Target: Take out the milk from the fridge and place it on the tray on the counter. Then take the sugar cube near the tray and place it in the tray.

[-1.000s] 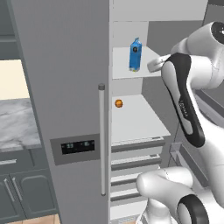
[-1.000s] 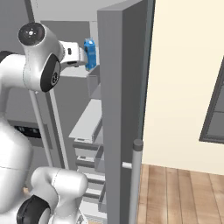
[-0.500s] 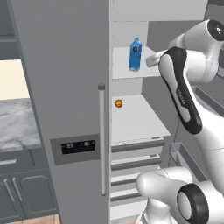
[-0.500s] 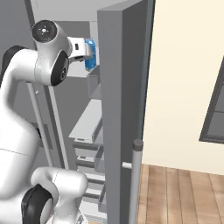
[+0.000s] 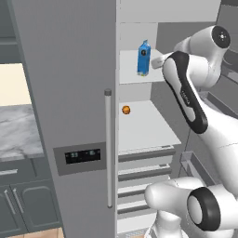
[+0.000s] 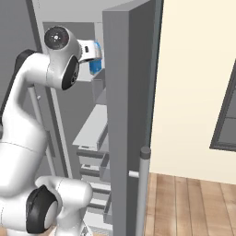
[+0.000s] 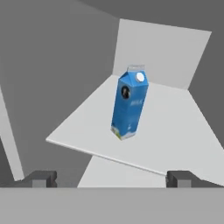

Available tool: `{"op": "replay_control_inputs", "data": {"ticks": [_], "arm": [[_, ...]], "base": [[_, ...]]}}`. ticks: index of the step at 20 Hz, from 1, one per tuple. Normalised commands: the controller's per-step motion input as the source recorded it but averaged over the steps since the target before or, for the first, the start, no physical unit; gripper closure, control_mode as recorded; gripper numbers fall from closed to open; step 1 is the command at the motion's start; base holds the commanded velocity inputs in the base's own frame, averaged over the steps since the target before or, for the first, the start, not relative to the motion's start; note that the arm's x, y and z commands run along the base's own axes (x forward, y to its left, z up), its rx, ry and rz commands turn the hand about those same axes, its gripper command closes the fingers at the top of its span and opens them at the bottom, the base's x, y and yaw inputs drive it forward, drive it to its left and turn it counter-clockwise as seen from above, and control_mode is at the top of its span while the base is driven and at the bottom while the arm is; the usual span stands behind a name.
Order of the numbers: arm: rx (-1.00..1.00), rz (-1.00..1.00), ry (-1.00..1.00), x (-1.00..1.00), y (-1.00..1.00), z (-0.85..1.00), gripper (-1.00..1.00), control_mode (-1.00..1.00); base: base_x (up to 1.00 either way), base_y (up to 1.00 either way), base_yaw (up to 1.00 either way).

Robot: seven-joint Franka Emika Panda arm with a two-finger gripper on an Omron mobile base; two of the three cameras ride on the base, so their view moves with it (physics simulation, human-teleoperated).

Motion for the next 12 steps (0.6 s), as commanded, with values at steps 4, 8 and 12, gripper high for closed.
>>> {"op": "replay_control_inputs", "data": {"ticks": [4,8,12], "arm": [[0.04,0.01,-0.01,0.29,-0.01,0.00,-1.00,-1.00],[0.03,0.02,-0.05,0.36,0.00,0.00,-1.00,-1.00],[0.02,0.05,-0.03,0.32,-0.03,0.00,-1.00,-1.00]], "base": [[0.00,0.00,0.00],[0.00,0.00,0.00],[0.00,0.00,0.00]]}}
